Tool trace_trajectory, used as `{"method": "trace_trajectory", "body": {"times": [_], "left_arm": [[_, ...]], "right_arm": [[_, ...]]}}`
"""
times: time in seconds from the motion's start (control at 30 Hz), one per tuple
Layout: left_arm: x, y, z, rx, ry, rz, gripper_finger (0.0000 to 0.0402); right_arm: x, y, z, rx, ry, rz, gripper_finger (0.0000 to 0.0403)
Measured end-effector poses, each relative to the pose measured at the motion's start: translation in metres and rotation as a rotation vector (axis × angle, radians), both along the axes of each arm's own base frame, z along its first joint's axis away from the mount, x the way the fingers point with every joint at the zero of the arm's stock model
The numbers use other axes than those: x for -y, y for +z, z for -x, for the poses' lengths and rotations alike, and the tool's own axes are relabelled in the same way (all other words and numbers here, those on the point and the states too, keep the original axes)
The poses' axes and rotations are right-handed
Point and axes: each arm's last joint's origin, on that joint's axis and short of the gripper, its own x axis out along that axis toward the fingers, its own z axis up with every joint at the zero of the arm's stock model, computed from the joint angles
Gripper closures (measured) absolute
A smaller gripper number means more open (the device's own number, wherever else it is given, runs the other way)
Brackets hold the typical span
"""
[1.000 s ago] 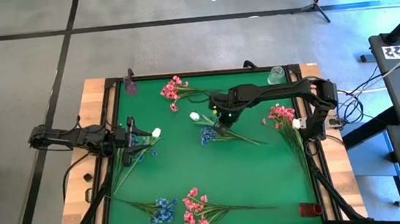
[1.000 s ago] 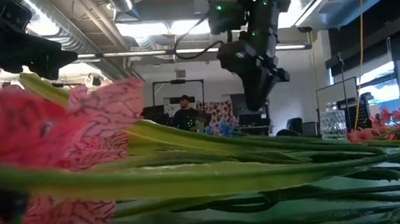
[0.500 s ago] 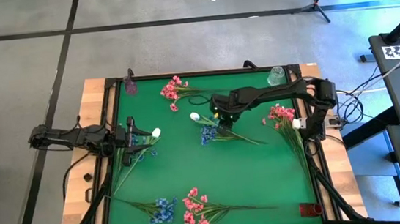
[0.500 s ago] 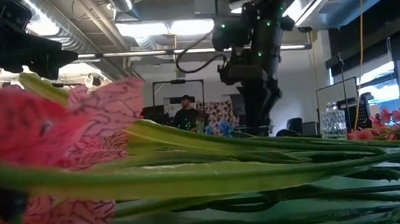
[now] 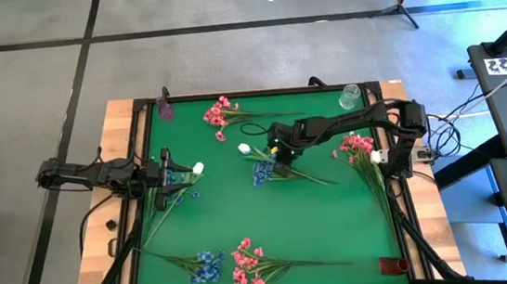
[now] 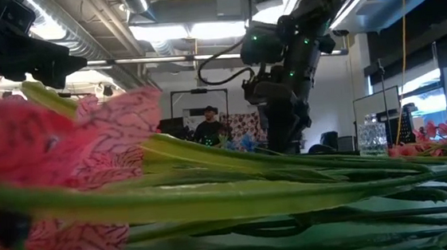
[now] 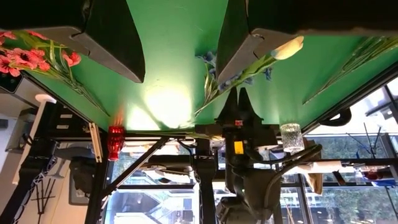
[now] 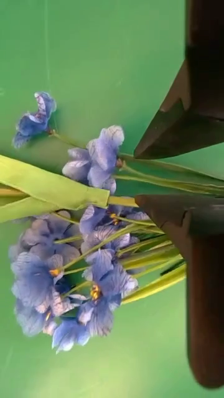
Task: Sort flowers into vase by color
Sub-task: Put the top white flower into the transparent vase
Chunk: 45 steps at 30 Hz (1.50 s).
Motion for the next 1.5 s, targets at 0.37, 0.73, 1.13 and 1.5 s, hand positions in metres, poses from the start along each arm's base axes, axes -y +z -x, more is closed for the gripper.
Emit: {"method": "trace_trajectory", "body": {"times": [0.37, 0.73, 1.13, 1.5], "left_arm": [[0.0, 0.0, 0.0, 0.0, 0.0, 0.0, 0.0208], [0.0, 0.0, 0.0, 0.0, 0.0, 0.0, 0.0208], [0.0, 0.0, 0.0, 0.0, 0.0, 0.0, 0.0208], [0.0, 0.0, 0.0, 0.0, 0.0, 0.0, 0.0208]], "right_arm": [[-0.002, -0.006, -0.016, 0.072, 0.033, 0.086, 0.0264], [-0.001, -0.016, -0.02, 0.064, 0.01, 0.073, 0.0329], [0.004, 0.042, -0.023, 0.103, -0.078, 0.152, 0.0365], [0.007, 0.032, 0.011, -0.249, -0.272, 0.13, 0.0353]]}}
